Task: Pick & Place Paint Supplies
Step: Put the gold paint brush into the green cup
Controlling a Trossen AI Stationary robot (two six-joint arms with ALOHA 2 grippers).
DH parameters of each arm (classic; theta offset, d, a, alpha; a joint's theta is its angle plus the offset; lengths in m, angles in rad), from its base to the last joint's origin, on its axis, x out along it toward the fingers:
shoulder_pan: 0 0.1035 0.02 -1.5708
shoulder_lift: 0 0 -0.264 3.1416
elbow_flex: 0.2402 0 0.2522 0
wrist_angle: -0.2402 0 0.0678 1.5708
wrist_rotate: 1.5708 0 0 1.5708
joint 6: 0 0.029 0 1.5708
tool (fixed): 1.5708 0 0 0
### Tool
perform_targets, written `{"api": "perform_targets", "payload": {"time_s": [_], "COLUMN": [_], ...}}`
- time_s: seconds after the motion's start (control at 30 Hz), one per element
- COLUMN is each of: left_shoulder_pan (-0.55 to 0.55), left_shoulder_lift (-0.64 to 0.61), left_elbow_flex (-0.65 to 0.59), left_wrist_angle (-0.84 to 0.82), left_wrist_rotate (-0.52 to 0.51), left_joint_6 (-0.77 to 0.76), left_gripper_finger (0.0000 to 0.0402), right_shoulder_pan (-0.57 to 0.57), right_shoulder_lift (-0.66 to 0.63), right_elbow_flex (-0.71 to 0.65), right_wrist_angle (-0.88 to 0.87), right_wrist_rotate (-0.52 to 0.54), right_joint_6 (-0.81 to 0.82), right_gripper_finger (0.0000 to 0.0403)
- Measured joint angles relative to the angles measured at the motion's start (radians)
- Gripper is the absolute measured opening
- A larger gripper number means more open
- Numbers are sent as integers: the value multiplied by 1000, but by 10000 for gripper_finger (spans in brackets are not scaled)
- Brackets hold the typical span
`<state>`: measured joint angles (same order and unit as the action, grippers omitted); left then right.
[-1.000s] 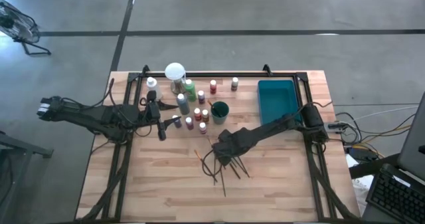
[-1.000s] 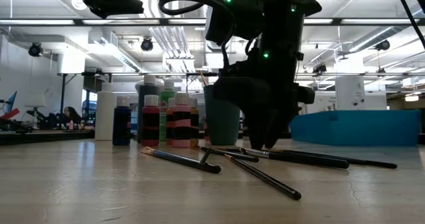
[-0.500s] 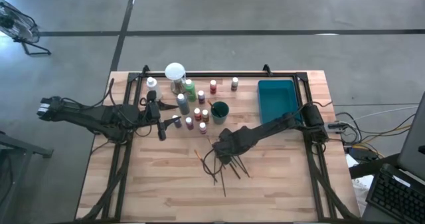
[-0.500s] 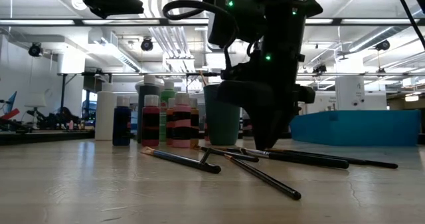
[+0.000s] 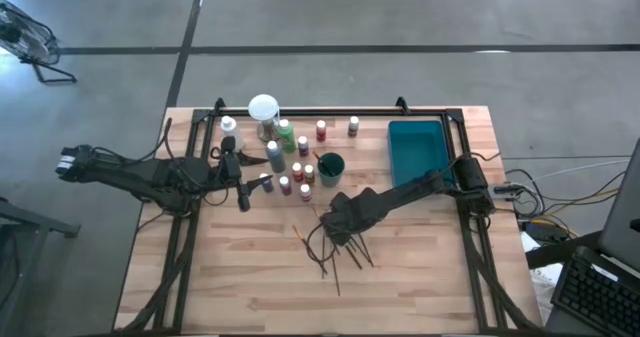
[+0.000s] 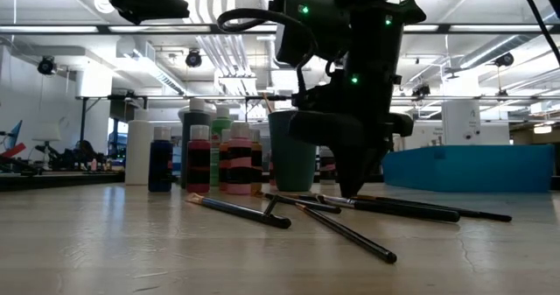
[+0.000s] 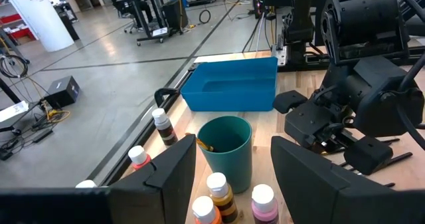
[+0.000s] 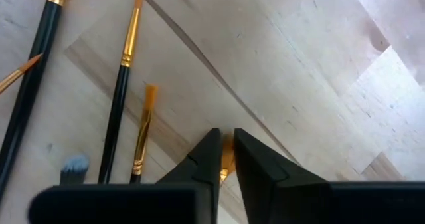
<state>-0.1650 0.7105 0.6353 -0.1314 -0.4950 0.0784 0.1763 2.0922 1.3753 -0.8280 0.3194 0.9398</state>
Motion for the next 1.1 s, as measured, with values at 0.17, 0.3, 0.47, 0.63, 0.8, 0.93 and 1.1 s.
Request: {"api": "perform_targets", "payload": {"time_s": [0.17, 0.3, 0.47, 0.63, 0.8, 0.93, 1.1], "left_shoulder_pan": [0, 0, 0, 0, 0, 0, 0], "left_shoulder_lift": [0, 0, 0, 0, 0, 0, 0], "left_elbow_flex": [0, 0, 0, 0, 0, 0, 0], "left_wrist_angle": [0, 0, 0, 1, 2, 4, 4], "left_wrist_rotate": [0, 0, 0, 2, 2, 2, 1], "left_joint_6": [0, -1, -2, -3, -3, -4, -4], "left_gripper_finger": [202, 202, 202, 202, 202, 202, 202], "right_shoulder_pan": [-1, -1, -1, -1, 8, 16, 22], "right_shoulder_lift": [0, -9, -38, -67, -86, -127, -194], "right_elbow_flex": [-1, 4, 1, 1, 1, 2, 1], "right_wrist_angle": [-3, -10, -38, -102, -108, -109, -111], "right_wrist_rotate": [-3, -4, 14, 40, 56, 99, 162], "right_joint_6": [0, -1, -3, 6, 7, 9, -1], "right_gripper_finger": [9, 8, 8, 8, 8, 8, 8]}}
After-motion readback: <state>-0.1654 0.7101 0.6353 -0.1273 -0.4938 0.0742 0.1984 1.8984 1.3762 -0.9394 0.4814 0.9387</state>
